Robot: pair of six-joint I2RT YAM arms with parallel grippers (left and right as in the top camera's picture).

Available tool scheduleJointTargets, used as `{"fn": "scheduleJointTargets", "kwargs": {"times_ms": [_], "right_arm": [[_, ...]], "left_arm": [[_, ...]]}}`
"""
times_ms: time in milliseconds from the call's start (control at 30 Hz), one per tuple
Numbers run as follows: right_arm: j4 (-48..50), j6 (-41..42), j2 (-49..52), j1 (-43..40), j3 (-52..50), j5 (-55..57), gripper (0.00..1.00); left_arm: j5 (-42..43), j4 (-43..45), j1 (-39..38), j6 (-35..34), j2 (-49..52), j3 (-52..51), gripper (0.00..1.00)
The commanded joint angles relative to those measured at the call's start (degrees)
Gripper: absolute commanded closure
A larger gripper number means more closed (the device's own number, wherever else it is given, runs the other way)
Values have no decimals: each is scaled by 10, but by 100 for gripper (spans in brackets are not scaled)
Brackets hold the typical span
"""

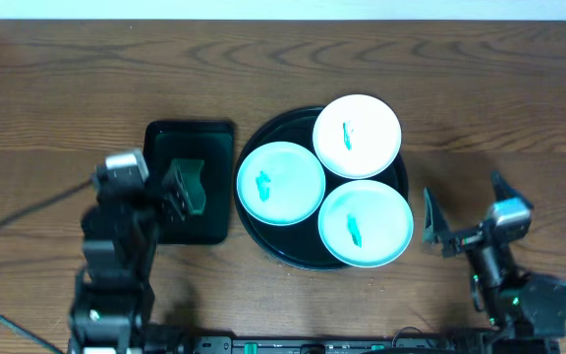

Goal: Clean dirty plates on tray and stack at the side
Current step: 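Reach right gripper to the upper-left pale green plate rim and grasp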

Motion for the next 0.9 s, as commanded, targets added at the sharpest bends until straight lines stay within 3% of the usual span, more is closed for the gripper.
{"fn": "scheduleJointTargets", "kwargs": {"times_ms": [0, 300, 467, 567, 867], "right_arm": [[-28, 8, 77, 2, 71, -30, 1], [-176, 8, 344, 3, 320, -136, 1], [-360, 6, 487, 4, 489, -176, 1], [-473, -40, 561, 11, 576, -176, 1], [-508, -27, 663, 22, 614, -223, 1]], "left_arm": [[-2, -59, 0, -3, 61, 99, 24], [74, -260, 0, -3, 240, 293, 24], [78, -323, 0, -3, 301, 331, 24], [99, -337, 0, -3, 319, 331, 24], [101, -349, 0, -3, 334, 331, 24]]}}
